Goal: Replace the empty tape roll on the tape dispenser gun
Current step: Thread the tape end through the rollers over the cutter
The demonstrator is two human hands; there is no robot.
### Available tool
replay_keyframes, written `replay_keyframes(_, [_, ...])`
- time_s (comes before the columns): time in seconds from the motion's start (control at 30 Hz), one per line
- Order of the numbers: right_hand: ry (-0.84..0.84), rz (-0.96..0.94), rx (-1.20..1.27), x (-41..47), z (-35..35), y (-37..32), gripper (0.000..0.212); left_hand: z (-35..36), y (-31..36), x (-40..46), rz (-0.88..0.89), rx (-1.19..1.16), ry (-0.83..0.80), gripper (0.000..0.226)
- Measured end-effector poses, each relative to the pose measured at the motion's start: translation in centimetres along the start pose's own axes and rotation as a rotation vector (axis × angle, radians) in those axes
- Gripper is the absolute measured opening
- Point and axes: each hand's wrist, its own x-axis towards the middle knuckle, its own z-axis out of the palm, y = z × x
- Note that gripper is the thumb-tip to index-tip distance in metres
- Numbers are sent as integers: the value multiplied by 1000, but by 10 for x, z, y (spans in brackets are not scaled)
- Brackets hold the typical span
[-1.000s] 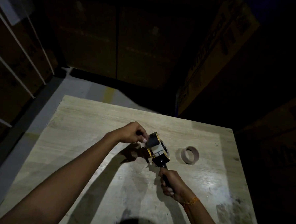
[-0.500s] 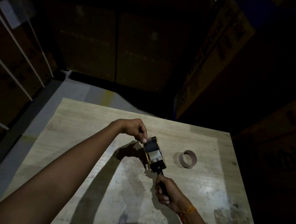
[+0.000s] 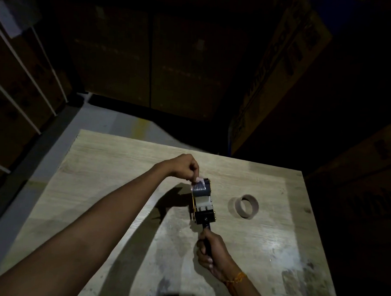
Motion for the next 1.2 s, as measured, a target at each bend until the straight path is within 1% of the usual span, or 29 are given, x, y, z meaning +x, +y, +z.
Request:
replay_keyframes(0.1, [-11,-9,14,1,4,0,40,-5,7,2,9,118,126,13])
replay_keyframes(0.13, [-20,-18,20,1,4,1,39,-7,8,4,9,138,145,14])
replay_keyframes(0.3, [-92,-65,95,3,8,5,24,-19,16,6,7,187,130,12])
replay_keyframes(0.4, [-138,-93,104,1,10,8,20,-29,19,7,5,194,127,11])
replay_keyframes(0.47, [-150,-122,112,-1,10,10,17,-38,19,7,-6,183,58,8])
replay_keyframes(0.53, [-166,-157,118,-2,9,11,14,-46,21,6,-20,142,-31,12])
replay_keyframes(0.67, [-199,-203,135,-2,9,12,18,-60,34,0,-29,13,-130,17])
replay_keyframes(0.77, [-205,-236,102,-2,8,13,17,-69,42,-7,-14,-22,-207,10])
replay_keyframes(0.87, [-192,-261,97,-3,8,12,11,-78,53,-14,-7,-80,-240,17])
replay_keyframes(1.0, [-200,-306,112,-4,12,10,9,-87,64,-22,-3,-147,-239,29])
replay_keyframes(1.13, [-210,-343,57,-6,15,4,7,-95,67,-27,-32,-259,-287,16])
replay_keyframes(1.2, [-201,-339,-2,-6,14,2,7,-97,69,-29,-74,-308,-311,14])
